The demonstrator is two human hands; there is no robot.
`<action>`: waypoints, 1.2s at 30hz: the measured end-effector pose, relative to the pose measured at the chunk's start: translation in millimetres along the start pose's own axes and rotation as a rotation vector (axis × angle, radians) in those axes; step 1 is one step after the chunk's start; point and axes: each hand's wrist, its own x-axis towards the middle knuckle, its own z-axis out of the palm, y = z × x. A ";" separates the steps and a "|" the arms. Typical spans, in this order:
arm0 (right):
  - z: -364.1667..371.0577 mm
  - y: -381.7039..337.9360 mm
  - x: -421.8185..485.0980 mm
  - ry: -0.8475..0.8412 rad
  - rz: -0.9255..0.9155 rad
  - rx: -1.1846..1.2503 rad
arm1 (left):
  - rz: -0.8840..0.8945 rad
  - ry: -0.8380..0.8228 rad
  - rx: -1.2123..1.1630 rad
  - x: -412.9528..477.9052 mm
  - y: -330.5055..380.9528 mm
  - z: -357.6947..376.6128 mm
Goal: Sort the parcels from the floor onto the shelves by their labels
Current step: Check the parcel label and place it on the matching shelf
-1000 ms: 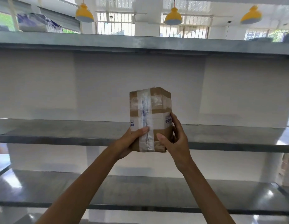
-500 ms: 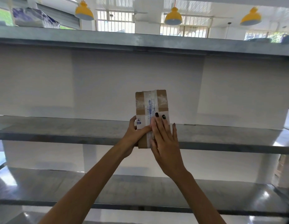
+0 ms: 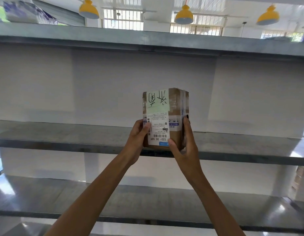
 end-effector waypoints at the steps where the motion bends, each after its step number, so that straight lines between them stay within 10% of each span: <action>1: -2.3 -0.3 -0.3 -0.010 0.027 0.057 | 0.008 0.007 0.017 0.8 0.1 0.3; 36: -3.1 17.9 -1.1 -0.080 0.426 0.949 | 0.011 -0.251 0.052 13.5 13.5 -10.1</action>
